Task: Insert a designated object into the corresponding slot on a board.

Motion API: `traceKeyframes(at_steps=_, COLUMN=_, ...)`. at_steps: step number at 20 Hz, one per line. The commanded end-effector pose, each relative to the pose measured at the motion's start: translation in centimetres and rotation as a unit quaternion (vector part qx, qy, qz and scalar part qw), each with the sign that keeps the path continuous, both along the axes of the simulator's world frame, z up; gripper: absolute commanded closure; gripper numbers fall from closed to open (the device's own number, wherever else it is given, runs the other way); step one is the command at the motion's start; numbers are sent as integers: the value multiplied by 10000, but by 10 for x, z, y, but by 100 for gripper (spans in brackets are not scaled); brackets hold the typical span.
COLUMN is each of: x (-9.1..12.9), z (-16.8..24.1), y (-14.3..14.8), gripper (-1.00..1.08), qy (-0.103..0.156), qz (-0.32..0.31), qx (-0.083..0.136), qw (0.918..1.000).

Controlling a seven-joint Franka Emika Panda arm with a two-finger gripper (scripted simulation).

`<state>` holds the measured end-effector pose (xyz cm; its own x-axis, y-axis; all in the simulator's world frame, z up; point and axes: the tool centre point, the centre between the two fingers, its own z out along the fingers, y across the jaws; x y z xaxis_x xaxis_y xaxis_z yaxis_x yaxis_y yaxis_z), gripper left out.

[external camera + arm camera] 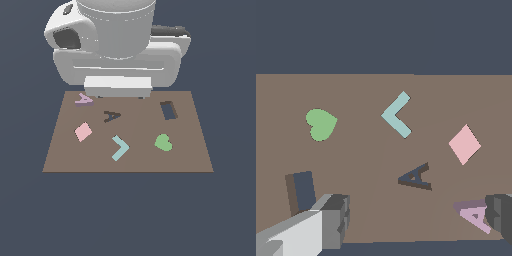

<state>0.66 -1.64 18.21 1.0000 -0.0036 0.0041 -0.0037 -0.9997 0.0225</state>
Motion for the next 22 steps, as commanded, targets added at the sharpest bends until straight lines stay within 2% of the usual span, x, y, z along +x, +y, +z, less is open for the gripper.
traceKeyframes(at_steps=1, x=0, z=0, y=0, gripper=-92, qy=0, qz=0, qx=0, qw=10000)
traceKeyframes(at_steps=11, x=-8, z=-6, y=-2, gripper=-92, qy=4, qz=315, qx=4, qw=9995)
traceKeyframes(at_steps=17, x=-21, z=-16, y=-7, gripper=-92, qy=10, qz=796, qx=9, qw=9968)
traceKeyframes(at_steps=22, x=-35, z=-27, y=-14, gripper=-92, qy=17, qz=1348, qx=16, qw=9909)
